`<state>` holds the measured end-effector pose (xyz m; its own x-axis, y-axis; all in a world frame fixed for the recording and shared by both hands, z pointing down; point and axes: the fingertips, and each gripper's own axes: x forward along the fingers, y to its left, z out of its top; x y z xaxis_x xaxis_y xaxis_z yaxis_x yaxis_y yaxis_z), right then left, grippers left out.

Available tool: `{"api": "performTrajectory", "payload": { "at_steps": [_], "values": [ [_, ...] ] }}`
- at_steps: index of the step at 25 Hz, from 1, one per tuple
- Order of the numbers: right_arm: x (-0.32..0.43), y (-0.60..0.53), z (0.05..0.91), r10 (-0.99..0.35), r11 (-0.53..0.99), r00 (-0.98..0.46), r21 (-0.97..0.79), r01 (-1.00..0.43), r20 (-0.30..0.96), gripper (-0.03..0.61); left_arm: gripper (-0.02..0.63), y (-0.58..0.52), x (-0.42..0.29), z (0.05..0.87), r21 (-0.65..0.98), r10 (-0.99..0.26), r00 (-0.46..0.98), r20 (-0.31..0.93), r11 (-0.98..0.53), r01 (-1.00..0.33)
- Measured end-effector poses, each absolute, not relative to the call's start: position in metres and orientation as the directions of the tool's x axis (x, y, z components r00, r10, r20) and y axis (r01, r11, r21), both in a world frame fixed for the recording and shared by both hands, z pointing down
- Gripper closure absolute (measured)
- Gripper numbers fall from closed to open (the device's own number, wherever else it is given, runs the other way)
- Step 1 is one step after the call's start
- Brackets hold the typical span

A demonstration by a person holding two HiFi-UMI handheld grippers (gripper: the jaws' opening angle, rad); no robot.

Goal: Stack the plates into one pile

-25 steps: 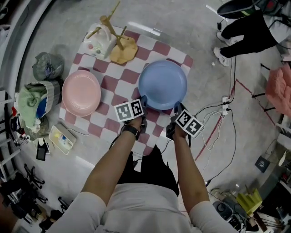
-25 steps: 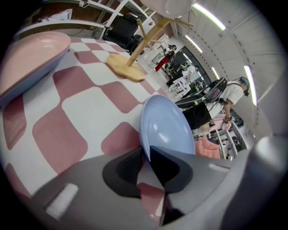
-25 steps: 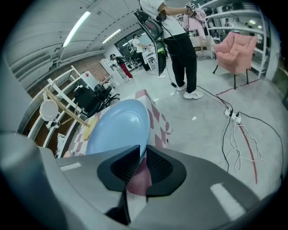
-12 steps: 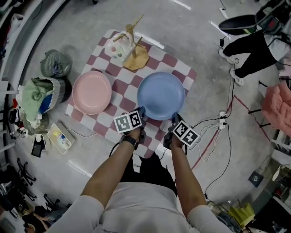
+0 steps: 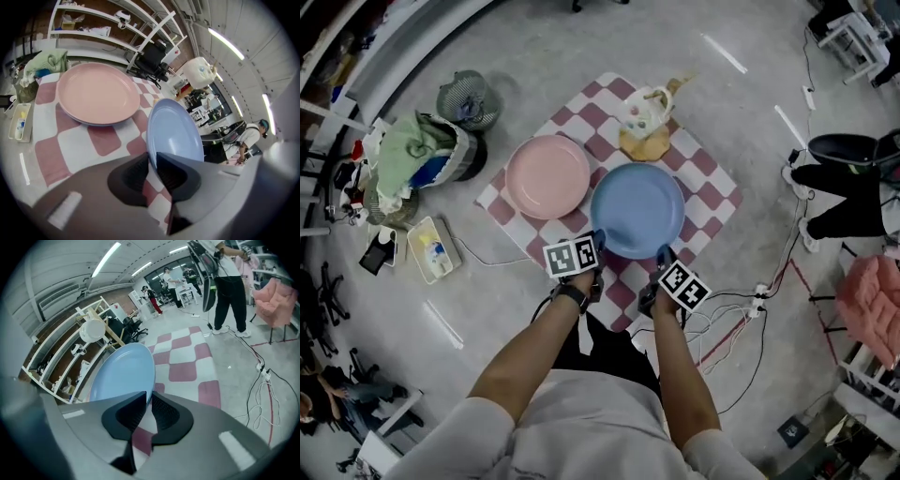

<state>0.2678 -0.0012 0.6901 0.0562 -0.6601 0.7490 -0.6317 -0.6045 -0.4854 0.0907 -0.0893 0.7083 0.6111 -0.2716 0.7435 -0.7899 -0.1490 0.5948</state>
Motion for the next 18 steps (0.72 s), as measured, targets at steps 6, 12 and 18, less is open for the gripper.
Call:
{"api": "performTrajectory", "payload": {
  "at_steps": [6,12,18],
  "values": [
    [0.222,-0.041,0.68,-0.678,-0.519,-0.015,-0.493,-0.698,0.735,0.529,0.565,-0.111,0.037,0.699,0.598,-0.352,0.582,0.733,-0.072,-0.798],
    [0.176,-0.077,0.676,-0.679,-0.447,-0.077,-0.495,-0.746,0.73,0.529,0.565,-0.131,-0.014,0.695,0.6,-0.405,0.551,0.729,-0.008,-0.8],
    [0.132,-0.11,0.684,-0.658,-0.399,-0.127,-0.486,-0.777,0.742,0.526,0.566,-0.155,-0.06,0.7,0.594,-0.43,0.521,0.738,0.045,-0.803]
  ]
}}
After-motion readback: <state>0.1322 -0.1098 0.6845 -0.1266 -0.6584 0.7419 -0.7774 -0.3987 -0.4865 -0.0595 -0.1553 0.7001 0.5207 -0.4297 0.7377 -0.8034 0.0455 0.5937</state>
